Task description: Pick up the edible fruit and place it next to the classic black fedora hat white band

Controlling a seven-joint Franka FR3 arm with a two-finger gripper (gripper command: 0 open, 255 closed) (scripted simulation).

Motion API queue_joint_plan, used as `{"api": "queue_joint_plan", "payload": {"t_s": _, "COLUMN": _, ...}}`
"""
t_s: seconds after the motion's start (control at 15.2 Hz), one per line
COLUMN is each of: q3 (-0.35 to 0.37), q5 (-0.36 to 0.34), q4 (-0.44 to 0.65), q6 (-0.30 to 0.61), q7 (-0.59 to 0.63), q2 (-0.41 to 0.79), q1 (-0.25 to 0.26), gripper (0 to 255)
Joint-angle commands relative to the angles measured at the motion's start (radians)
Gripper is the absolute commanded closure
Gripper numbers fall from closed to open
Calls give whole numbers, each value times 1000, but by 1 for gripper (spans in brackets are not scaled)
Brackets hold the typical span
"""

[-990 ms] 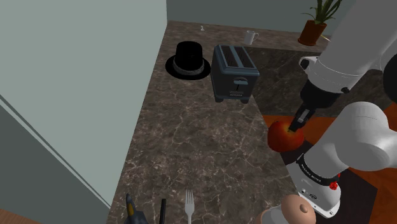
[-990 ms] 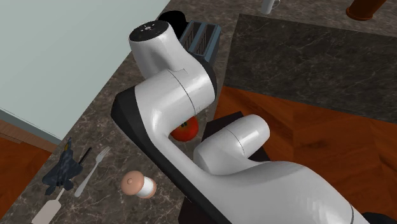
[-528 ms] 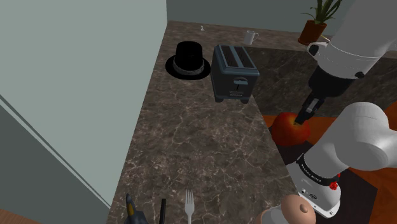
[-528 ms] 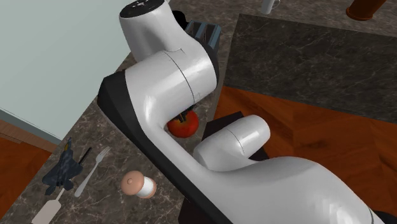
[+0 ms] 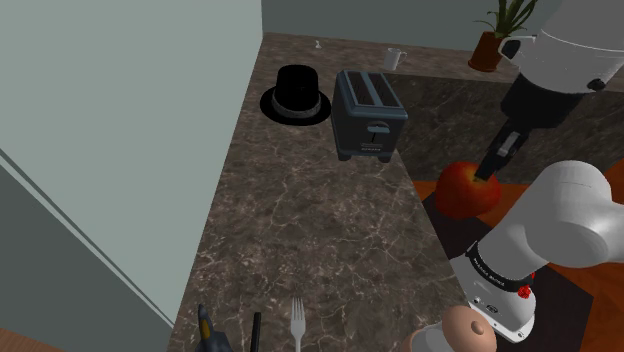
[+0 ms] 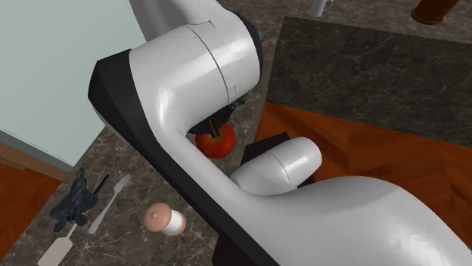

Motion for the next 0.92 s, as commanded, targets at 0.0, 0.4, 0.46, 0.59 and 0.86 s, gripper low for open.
{"api": "queue_joint_plan", "payload": {"t_s": 0.0, "q3": -11, "q5": -11, "q4": 31, "q6": -19, "q7": -3, "q2": 12, "q1": -5, "gripper": 255}}
{"api": "queue_joint_plan", "payload": {"t_s": 0.4, "q3": -29, "q5": -31, "q4": 129, "q6": -70, "q7": -4, "q2": 59, "q1": -18, "gripper": 255}}
{"api": "queue_joint_plan", "payload": {"t_s": 0.46, "q3": -32, "q5": -34, "q4": 146, "q6": -79, "q7": -4, "q2": 67, "q1": -20, "gripper": 255}}
{"api": "queue_joint_plan", "payload": {"t_s": 0.59, "q3": -37, "q5": -40, "q4": 179, "q6": -96, "q7": -4, "q2": 83, "q1": -23, "gripper": 255}}
{"api": "queue_joint_plan", "payload": {"t_s": 0.86, "q3": -44, "q5": -53, "q4": 232, "q6": -92, "q7": -12, "q2": 140, "q1": -37, "gripper": 255}}
